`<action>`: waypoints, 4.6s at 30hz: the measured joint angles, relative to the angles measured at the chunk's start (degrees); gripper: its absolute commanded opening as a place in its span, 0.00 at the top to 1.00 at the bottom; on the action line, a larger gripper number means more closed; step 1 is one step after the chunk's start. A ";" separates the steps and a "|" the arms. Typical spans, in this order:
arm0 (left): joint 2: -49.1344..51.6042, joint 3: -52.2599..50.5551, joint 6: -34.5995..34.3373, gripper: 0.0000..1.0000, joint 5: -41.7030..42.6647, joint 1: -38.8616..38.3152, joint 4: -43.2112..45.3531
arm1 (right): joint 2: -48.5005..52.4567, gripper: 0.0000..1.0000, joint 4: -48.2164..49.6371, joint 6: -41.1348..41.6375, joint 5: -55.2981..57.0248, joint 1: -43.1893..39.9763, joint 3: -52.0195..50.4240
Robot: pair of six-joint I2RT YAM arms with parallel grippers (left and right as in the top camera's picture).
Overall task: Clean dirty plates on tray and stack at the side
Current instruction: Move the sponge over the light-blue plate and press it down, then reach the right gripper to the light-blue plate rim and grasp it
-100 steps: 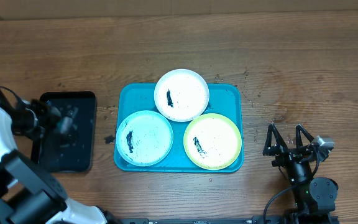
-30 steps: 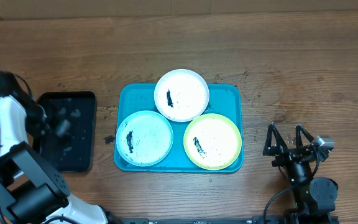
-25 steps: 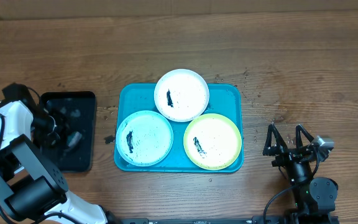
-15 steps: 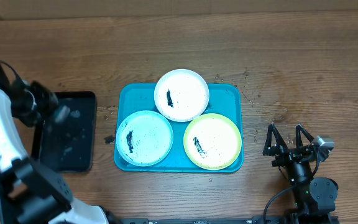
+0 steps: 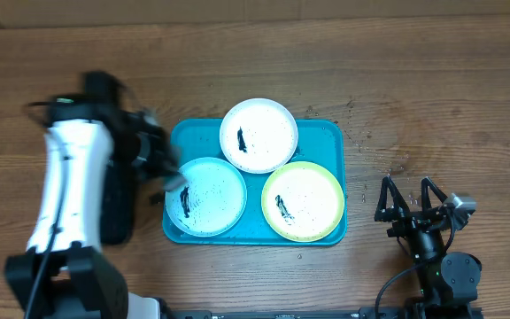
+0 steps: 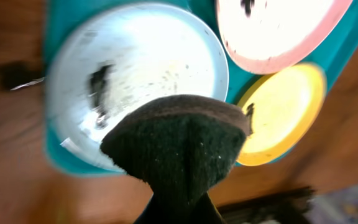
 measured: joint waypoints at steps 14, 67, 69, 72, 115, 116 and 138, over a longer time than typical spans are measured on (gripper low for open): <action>0.61 -16.02 -9.42 0.96 -12.83 -16.46 23.02 | 0.00 0.00 0.00 0.00 -0.02 0.00 0.00; -0.39 16.28 -11.58 0.00 -19.87 -2.58 -8.09 | -0.13 0.00 31.12 29.44 -28.11 -0.11 4.31; -0.39 16.28 -11.56 0.00 -19.91 -2.58 -8.11 | 0.79 0.00 17.03 27.10 -28.63 -0.66 11.17; -0.39 16.28 -11.58 0.00 -19.96 -2.58 -8.24 | 6.78 0.00 -11.23 19.26 -28.39 -1.79 26.40; -0.28 16.24 -11.56 0.00 -17.49 -2.58 -8.94 | 101.90 0.68 -32.44 21.94 -1.33 44.15 70.38; -0.28 16.24 -11.56 0.00 -17.49 -2.58 -8.96 | 101.94 0.68 -32.06 21.94 -1.03 44.13 70.38; -0.28 16.24 -10.43 0.05 -17.46 -2.58 -10.88 | 107.03 0.70 -25.73 21.99 3.78 45.38 68.28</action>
